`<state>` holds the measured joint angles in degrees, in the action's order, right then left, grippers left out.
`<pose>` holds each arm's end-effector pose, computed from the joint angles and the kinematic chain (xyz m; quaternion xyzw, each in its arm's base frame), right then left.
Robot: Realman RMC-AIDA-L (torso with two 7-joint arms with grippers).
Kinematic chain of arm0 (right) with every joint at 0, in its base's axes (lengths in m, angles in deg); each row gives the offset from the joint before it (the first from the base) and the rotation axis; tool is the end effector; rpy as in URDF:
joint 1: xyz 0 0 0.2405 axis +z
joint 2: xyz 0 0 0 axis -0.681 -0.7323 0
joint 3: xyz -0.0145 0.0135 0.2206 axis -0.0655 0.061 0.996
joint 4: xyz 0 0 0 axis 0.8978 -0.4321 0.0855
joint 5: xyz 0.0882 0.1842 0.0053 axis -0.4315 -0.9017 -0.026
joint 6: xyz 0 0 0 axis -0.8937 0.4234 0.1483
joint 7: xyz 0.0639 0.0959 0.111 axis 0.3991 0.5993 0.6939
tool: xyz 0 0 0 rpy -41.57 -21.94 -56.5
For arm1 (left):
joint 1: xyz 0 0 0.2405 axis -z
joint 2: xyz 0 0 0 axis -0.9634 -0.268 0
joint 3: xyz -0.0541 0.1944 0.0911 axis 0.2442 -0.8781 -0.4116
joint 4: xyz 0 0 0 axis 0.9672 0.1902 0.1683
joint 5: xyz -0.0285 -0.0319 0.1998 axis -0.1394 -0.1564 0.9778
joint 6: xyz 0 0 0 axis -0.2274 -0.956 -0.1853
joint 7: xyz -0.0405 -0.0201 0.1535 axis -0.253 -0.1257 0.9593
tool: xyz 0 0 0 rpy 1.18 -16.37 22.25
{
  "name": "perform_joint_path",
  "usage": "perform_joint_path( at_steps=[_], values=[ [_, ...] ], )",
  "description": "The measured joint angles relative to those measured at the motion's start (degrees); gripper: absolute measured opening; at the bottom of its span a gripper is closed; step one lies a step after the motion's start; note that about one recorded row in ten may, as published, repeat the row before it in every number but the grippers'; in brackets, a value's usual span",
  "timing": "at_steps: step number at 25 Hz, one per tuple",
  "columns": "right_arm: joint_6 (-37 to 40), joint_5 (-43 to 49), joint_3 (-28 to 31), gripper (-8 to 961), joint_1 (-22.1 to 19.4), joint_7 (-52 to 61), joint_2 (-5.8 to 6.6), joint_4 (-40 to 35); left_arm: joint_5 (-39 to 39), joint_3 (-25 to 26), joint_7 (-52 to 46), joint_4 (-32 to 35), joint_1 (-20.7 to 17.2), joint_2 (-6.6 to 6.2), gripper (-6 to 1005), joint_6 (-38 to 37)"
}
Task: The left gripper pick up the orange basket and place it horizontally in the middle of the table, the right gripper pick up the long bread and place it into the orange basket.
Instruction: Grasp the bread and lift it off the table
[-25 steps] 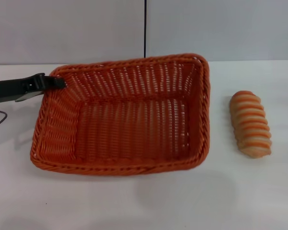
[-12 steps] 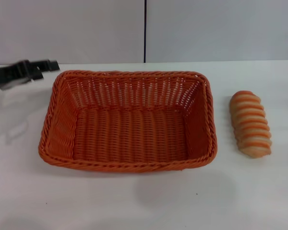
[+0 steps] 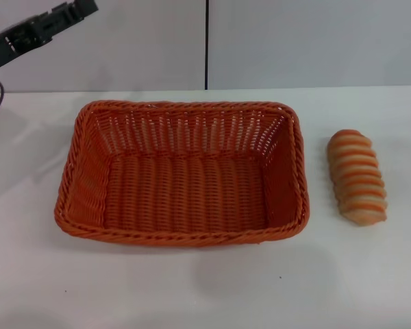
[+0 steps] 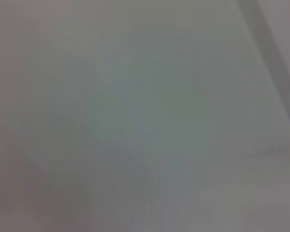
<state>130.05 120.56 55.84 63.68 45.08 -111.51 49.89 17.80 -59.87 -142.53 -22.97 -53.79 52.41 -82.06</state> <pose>0.3263 0.3083 0.1626 -0.7832 0.3801 0.3261 0.3686 -0.2182 0.3514 0.0820 -0.7771 -0.3882 -0.4314 0.2435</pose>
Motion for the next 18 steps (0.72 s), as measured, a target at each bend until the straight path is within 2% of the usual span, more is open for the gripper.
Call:
perform_joint_path(
  at_steps=[2,3,4,6,8,9,11,13,15,18],
  values=[
    [6.7,10.9,0.2,759,3.0,6.4,2.06,-4.6,-2.3,0.0,4.4,-2.8,1.1,0.01,844,-0.2],
    [13.2,20.9,0.2,759,6.4,9.9,3.32,-8.3,-3.4,0.0,7.2,-4.7,2.1,0.01,844,-0.4],
    [13.2,20.9,0.2,759,6.4,9.9,3.32,-8.3,-3.4,0.0,7.2,-4.7,2.1,0.01,844,-0.4],
    [18.3,27.5,-0.5,759,9.5,11.2,4.11,-9.9,-3.7,0.2,8.5,-5.9,3.0,0.00,844,-0.4],
    [21.7,32.6,-4.1,759,12.5,11.4,4.76,-9.3,-3.8,0.5,10.1,-6.7,3.7,-0.06,844,-0.4],
    [21.7,32.6,-4.1,759,12.5,11.4,4.76,-9.3,-3.8,0.5,10.1,-6.7,3.7,-0.06,844,-0.4],
    [21.6,34.3,-7.8,759,13.9,11.8,4.58,-8.8,-3.9,0.3,11.1,-6.9,4.0,-0.06,844,-0.5],
    [20.0,34.7,-12.2,759,15.5,12.6,3.44,-8.0,-3.9,0.1,11.6,-7.2,4.1,-0.04,844,-0.5],
    [19.1,34.8,-13.0,759,15.9,12.7,3.18,-7.4,-3.9,0.2,11.6,-7.3,4.1,-0.03,844,-0.5],
    [13.8,34.9,-16.4,759,18.5,12.9,2.80,-2.2,-4.0,0.1,11.8,-7.9,4.1,0.01,844,-0.6]
  ],
)
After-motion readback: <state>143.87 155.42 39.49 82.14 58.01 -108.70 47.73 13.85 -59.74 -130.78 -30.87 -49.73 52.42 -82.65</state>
